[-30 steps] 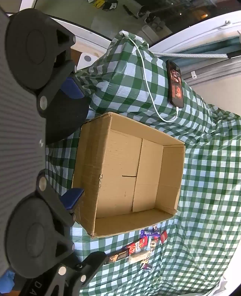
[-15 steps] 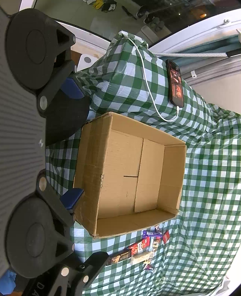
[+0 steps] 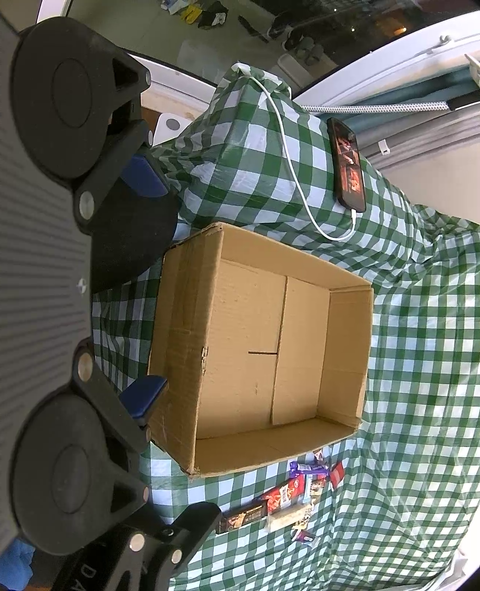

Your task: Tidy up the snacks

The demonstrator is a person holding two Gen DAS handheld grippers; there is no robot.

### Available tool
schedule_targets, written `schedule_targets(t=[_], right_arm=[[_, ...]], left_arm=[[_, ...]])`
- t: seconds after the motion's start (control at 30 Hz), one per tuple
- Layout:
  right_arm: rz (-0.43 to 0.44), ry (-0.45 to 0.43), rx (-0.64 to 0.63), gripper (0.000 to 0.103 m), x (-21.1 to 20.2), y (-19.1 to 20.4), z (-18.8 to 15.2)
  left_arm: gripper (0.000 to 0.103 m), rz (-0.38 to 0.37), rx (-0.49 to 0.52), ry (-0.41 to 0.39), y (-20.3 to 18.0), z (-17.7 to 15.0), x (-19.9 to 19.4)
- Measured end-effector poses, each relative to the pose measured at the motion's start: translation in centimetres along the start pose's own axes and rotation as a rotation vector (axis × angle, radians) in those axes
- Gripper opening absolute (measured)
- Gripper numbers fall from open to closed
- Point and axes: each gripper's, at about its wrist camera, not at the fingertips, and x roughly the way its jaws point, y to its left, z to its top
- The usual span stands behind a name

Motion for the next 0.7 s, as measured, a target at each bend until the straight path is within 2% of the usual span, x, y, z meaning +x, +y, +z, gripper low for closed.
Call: schedule_targets(t=[0.03,0.13,0.47,0.7], right_arm=[[-0.005,0.047,-0.003,0.103,0.7,-0.2,1.0],[-0.005,0.084,0.011,0.103,1.4,-1.1,1.6],[-0.031,0.112,0.057,0.103,2.6,-3.5,1.1],[-0.068,0.100,0.137,0.103,3.3,-6.7,0.7]], left_arm=[[0.103,0.001,0.002,0.002,-0.1,0.0,0.0],[0.103,0.006,0.011,0.007,-0.5,0.2,0.0],[0.103,0.031,0.062,0.030,-3.0,1.1,0.5],[0.103,0.003,0.097,0.029,-5.7,2.6,0.5]])
